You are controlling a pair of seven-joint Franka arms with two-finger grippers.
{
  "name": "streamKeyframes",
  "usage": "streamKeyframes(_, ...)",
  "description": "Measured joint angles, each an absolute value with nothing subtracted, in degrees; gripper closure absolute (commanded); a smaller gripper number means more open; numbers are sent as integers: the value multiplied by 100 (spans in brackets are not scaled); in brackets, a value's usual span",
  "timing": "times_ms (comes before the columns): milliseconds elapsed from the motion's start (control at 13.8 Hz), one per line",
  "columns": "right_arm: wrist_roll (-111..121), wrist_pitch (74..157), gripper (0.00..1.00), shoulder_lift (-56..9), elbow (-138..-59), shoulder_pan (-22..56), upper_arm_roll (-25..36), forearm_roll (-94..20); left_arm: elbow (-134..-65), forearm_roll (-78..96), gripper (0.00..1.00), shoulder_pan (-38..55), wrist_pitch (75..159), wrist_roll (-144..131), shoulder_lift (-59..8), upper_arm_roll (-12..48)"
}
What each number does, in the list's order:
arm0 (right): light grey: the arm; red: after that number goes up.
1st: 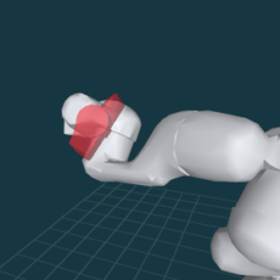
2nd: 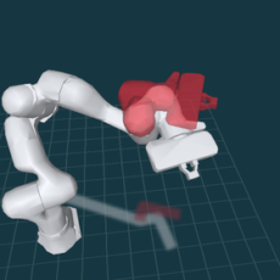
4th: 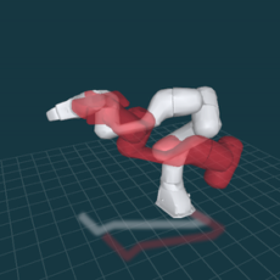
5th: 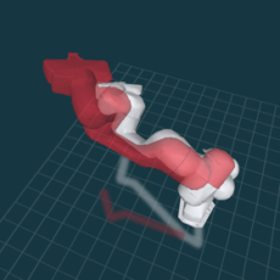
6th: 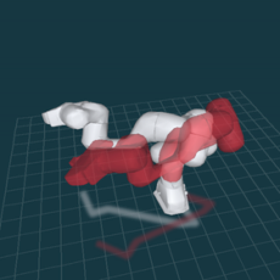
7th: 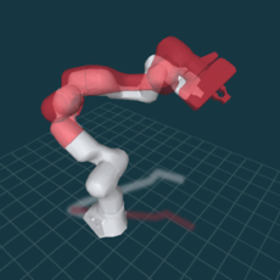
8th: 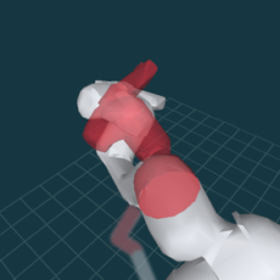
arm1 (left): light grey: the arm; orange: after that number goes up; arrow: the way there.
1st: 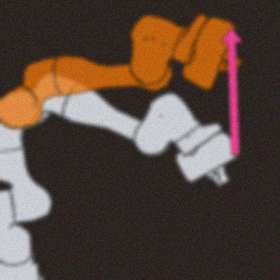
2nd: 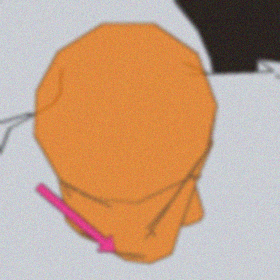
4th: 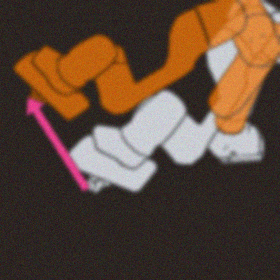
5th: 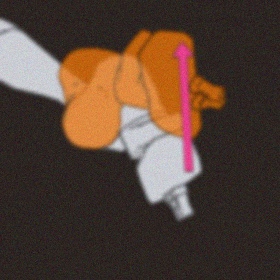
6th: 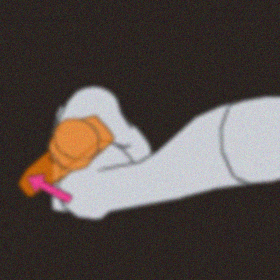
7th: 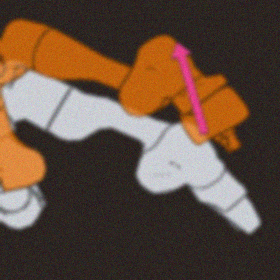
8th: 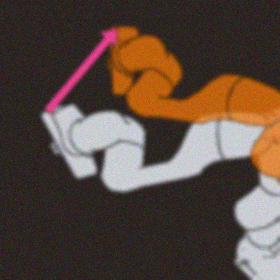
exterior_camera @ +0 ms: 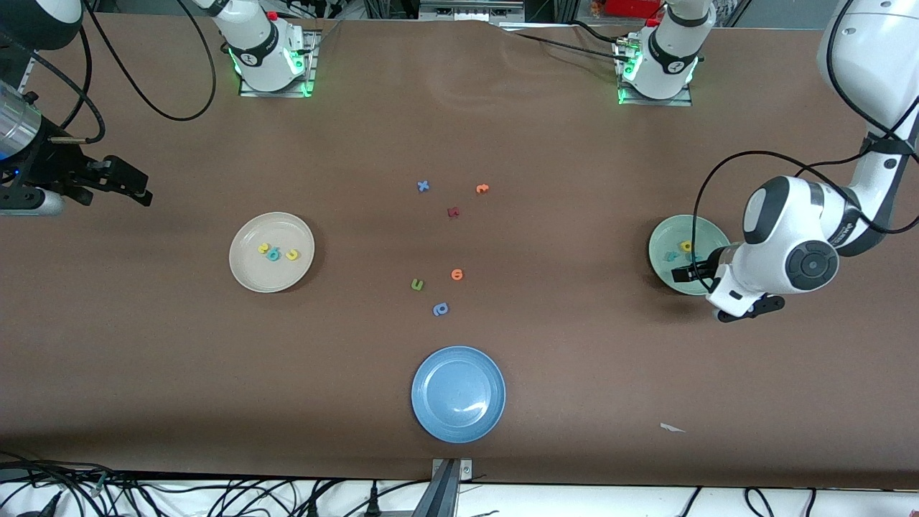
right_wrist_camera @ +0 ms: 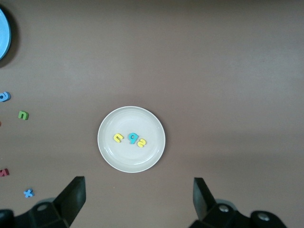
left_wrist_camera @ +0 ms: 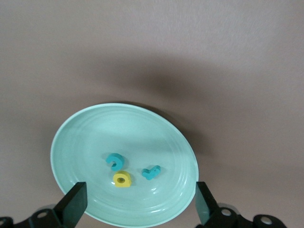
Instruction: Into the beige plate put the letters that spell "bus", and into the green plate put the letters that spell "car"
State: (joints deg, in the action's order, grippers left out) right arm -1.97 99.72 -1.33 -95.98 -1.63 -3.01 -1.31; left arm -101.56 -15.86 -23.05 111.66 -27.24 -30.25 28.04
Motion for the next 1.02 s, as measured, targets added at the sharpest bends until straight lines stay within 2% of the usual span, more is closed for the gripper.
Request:
streamKeyframes(436, -197, 9972, 0, -133, -9598, -163, -302, -131, -9591, -1586, 0, -2318, 11041, -2535, -2615, 2853)
streamKeyframes(1017, -197, 9972, 0, -140, -9598, -162, -303, -131, -8001, -1278, 0, -2328, 9181, -1380, -2467, 2969)
